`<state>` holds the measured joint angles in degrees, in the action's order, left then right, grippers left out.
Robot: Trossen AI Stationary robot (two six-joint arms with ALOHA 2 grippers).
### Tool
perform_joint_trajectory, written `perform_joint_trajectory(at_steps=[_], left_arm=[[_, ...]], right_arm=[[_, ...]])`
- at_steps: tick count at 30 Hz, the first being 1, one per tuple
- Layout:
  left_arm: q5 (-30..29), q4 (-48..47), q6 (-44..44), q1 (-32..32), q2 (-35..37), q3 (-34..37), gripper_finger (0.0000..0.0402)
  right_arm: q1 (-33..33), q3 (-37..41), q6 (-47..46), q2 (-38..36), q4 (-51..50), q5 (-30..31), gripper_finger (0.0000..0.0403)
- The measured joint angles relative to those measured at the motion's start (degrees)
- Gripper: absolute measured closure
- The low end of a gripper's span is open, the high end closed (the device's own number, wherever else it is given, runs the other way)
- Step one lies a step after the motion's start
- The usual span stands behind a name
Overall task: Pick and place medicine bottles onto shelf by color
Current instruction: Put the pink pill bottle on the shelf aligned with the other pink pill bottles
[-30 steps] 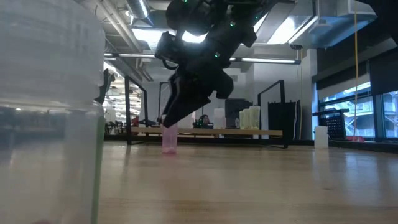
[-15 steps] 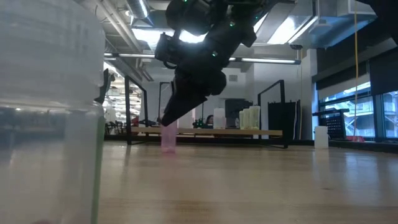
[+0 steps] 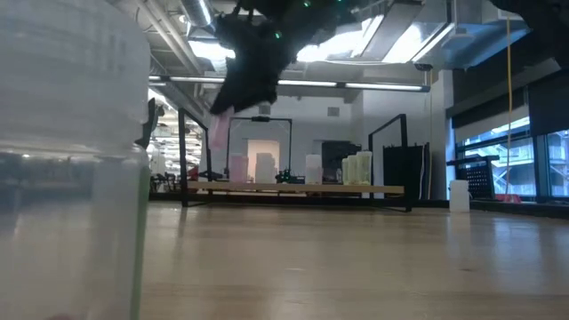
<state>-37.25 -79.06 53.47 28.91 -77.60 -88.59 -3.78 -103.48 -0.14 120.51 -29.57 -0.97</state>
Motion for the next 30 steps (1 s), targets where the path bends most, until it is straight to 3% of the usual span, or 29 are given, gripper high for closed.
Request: perform_joint_trajectory(at_steps=[7,17,30], left_arm=[[-0.77,-0.82,-0.02,0.00,0.00,-0.01,0.0154],[-2.88,-0.89,0.39,0.00,0.00,-0.01,0.0154],[-5.82,-0.93,0.40,-0.48,0.02,-0.05,0.0154]], right_arm=[[-4.17,-4.96,-2.42,-0.09,-0.31,0.02,0.0283],[-7.89,-5.12,-1.19,1.67,0.93,-0.13,0.0283],[-9.93,-5.03,1.92,4.00,-0.57,4.30,0.0283]])
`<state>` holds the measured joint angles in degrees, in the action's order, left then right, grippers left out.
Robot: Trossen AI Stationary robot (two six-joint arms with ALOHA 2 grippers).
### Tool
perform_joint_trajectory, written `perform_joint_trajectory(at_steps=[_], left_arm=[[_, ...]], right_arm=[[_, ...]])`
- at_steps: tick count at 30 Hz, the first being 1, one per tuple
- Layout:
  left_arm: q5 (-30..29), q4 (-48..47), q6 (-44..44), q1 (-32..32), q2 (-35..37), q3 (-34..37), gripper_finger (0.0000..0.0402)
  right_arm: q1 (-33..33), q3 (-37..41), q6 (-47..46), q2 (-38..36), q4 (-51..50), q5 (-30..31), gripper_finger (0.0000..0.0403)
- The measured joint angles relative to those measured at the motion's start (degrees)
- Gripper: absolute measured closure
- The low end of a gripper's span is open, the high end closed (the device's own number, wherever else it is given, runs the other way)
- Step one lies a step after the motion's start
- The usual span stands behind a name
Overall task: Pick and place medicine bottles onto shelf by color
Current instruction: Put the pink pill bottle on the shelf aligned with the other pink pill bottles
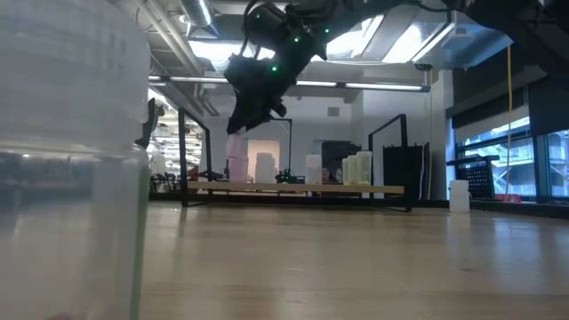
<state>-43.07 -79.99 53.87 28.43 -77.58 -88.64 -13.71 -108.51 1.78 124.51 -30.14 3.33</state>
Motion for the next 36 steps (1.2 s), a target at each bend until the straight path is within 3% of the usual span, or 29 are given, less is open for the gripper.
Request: perform_joint_trajectory(at_steps=[16,25,36], left_arm=[[0.09,-0.04,-0.01,-0.03,0.00,0.00,0.0154],[0.09,-0.09,0.04,-0.03,0.00,0.00,0.0154],[0.11,-0.09,0.04,-0.03,0.00,0.02,0.0154]], right_arm=[[0.45,0.02,1.71,3.10,3.38,2.08,0.0281],[0.44,0.04,1.93,4.39,2.78,0.26,0.0280],[0.44,0.04,3.17,4.90,3.21,4.77,0.0280]])
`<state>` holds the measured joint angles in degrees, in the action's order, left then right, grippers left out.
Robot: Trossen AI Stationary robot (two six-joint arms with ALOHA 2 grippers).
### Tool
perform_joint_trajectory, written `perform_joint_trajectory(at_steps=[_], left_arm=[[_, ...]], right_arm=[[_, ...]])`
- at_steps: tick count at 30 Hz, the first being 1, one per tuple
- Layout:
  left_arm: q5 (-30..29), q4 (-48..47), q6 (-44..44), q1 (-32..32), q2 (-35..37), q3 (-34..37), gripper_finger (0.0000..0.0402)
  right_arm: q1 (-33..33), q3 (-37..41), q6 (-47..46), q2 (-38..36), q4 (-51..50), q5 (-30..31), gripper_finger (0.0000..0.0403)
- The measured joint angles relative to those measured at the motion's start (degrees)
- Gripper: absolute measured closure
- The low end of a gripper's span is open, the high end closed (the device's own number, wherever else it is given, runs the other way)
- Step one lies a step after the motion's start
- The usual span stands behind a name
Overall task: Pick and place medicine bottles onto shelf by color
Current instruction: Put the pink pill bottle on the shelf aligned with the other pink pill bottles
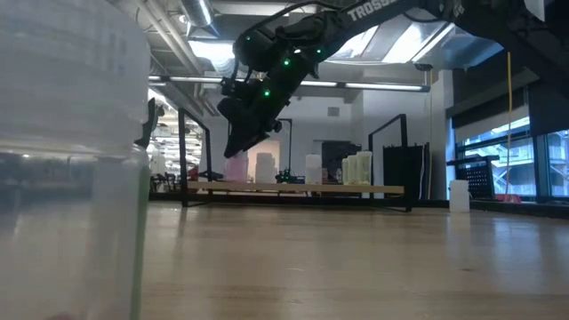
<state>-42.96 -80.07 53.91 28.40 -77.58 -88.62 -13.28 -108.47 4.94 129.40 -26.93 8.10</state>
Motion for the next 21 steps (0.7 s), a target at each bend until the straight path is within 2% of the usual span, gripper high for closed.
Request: perform_joint_trajectory(at_steps=[4,8,13,21], left_arm=[[0.00,0.02,0.02,0.00,0.00,0.00,0.0154],[0.00,0.02,0.04,0.00,0.00,0.00,0.0154],[0.00,0.02,0.07,0.00,0.00,0.00,0.0154],[0.03,0.02,0.13,0.00,0.00,0.00,0.0154]], right_arm=[[-0.06,0.00,0.07,0.00,0.08,0.97,0.0280],[-0.22,0.00,0.40,0.00,0.11,-2.61,0.0280],[-0.21,0.00,0.38,0.00,0.11,-3.19,0.0280],[-0.22,0.00,-0.13,0.00,2.07,-0.24,0.0280]])
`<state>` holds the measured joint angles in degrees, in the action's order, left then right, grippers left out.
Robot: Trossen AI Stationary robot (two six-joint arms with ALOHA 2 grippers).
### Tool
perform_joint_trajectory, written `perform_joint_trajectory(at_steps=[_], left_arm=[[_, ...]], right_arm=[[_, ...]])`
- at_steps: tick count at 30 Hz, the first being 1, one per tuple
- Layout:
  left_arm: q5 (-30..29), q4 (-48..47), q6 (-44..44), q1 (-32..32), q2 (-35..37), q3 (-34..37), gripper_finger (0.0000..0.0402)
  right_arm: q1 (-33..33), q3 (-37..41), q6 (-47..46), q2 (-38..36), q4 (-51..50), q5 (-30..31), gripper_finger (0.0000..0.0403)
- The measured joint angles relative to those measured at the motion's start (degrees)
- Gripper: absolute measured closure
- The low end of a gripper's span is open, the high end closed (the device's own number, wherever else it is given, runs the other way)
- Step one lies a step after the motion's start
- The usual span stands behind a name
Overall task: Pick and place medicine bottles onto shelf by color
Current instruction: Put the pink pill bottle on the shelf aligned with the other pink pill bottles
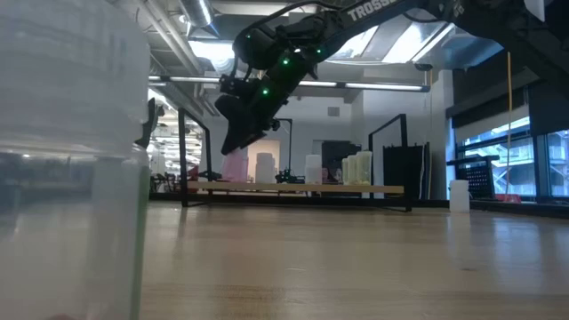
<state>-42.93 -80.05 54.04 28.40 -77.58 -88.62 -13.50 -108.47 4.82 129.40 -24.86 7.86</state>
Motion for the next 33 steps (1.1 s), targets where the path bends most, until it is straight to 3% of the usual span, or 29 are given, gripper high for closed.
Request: perform_joint_trajectory(at_steps=[21,27,33], left_arm=[[0.52,0.02,0.03,0.00,0.00,0.00,0.0154],[0.54,0.02,0.03,0.00,0.00,0.00,0.0154],[0.54,0.04,0.00,0.00,0.00,0.00,0.0154]], right_arm=[[0.00,0.00,-1.54,0.00,-0.67,0.04,0.0274],[0.00,0.00,-1.27,0.00,-0.83,0.04,0.0290],[0.00,0.00,-1.14,0.00,-0.76,0.07,0.0234]])
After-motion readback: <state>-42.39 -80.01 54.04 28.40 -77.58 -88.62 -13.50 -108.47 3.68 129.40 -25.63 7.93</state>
